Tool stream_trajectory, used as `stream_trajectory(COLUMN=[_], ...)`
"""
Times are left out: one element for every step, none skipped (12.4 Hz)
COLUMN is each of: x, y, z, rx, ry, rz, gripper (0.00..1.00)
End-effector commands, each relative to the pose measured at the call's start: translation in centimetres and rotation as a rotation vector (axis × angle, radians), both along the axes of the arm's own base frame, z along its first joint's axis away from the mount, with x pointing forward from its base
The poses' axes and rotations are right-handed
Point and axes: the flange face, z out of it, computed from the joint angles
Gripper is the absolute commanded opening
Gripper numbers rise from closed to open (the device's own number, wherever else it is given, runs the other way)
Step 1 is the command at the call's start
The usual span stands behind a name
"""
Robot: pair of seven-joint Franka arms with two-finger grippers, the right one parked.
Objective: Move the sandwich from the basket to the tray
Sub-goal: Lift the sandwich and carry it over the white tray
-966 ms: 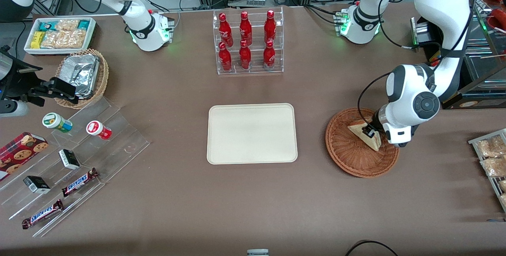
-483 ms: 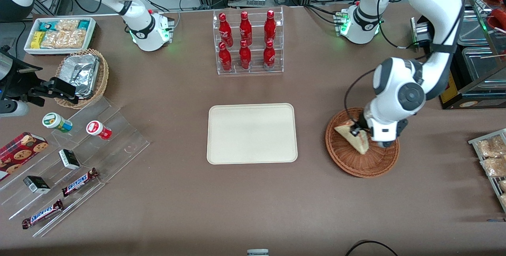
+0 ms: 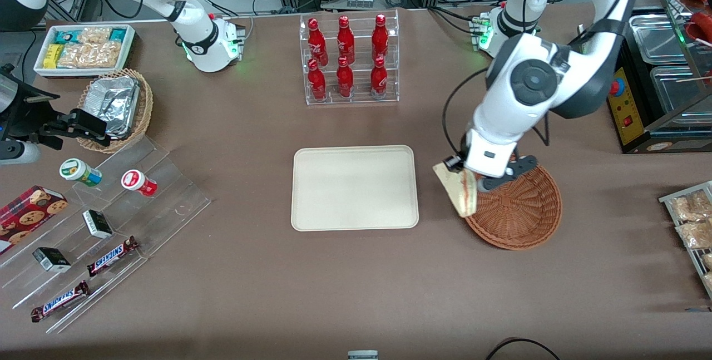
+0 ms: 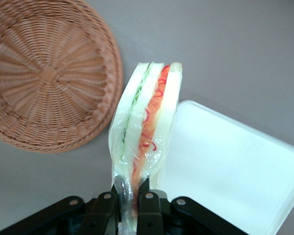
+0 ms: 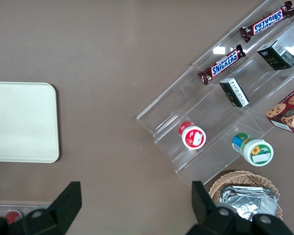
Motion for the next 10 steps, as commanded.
stream_trajectory(x=[0.0,0.0,0.1,-0.2,-1.1,-1.1,-1.2,-2.0,-2.0,-1.7], y=[-3.7,-4.9,-6.2,-7.8,-10.3,-11.9,-13.2,-15.6,-17.2,-18.3], z=[-0.7,-1.3,-2.0,-2.7,-3.9,-5.0,-7.1,-8.6,-9.8,-10.9], rx=[-0.005,-0.007,-0.002,0.023,0.056,0.072,0.068,0.054,0.039,0.031], ry=[-0.008,-0.007,-0.009,-0.005,0.004,0.026,0.074,0.102,0.115,0.127], rz=[-0.160,-0.220,-0.289,-0.346,-0.420,-0.470,-0.506,-0.533,-0.504,-0.458], gripper=[0.00,0.00,0.00,0.00,0.00,0.00,0.00,0.00,0.00,0.00])
